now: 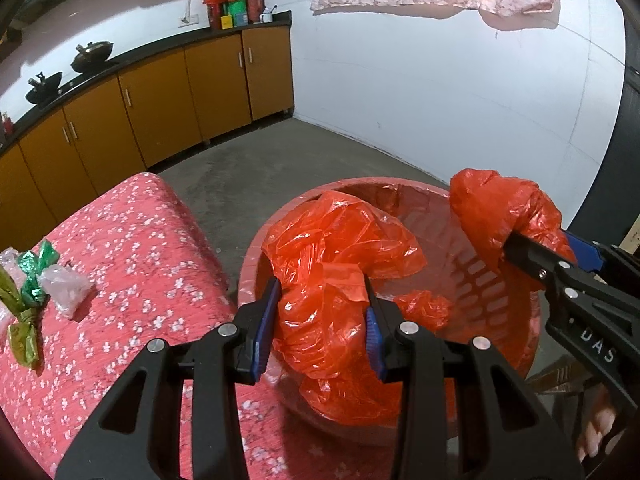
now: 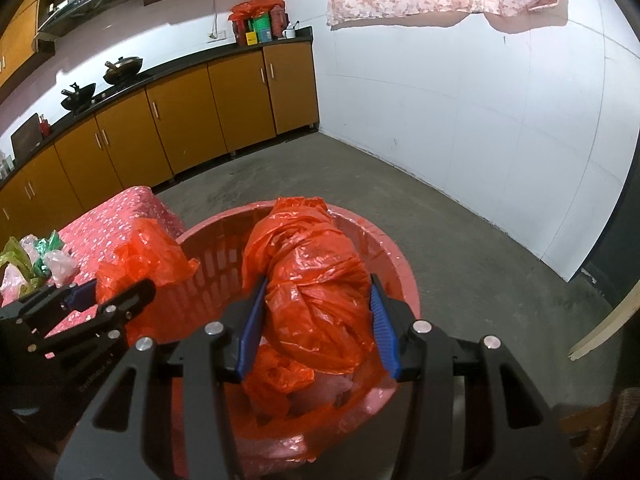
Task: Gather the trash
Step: 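Open both tools to drop the bags into the basket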
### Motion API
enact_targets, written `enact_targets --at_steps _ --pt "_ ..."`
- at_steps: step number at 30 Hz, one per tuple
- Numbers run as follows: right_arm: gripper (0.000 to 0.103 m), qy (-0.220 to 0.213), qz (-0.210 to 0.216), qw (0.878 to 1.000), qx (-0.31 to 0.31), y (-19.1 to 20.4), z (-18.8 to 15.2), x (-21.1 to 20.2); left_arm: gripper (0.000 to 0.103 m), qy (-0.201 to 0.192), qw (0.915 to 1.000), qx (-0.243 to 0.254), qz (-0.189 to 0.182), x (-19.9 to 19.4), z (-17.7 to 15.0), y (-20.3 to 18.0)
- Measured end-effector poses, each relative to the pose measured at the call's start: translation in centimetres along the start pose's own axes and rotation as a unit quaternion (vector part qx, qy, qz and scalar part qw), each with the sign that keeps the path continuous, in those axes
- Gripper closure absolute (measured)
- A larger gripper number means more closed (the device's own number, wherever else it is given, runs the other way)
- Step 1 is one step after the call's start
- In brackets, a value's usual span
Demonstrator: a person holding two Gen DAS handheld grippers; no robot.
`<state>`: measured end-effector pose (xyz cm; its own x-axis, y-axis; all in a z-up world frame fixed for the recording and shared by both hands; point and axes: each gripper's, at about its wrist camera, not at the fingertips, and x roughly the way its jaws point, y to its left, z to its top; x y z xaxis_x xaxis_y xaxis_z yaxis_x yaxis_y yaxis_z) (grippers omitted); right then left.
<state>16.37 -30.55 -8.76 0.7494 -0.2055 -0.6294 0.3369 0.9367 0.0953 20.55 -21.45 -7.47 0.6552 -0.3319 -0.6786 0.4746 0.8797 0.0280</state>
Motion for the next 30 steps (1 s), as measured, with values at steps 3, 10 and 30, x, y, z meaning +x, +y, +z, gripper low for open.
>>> enact_targets --at_steps 3,10,30 --pt "0.055 0.001 0.002 1.0 0.002 0.0 0.0 0.2 0.064 0.002 1.0 0.002 -0.003 0.4 0.0 -0.2" --pt "0.055 -0.006 0.008 1.0 0.002 0.2 0.6 0.5 0.064 0.005 0.9999 0.006 -0.009 1.2 0.3 -0.5" --pt "0.04 -0.015 0.037 0.999 0.028 -1.0 1.0 0.5 0.044 0.016 0.9992 0.005 -0.037 2.1 0.1 -0.4"
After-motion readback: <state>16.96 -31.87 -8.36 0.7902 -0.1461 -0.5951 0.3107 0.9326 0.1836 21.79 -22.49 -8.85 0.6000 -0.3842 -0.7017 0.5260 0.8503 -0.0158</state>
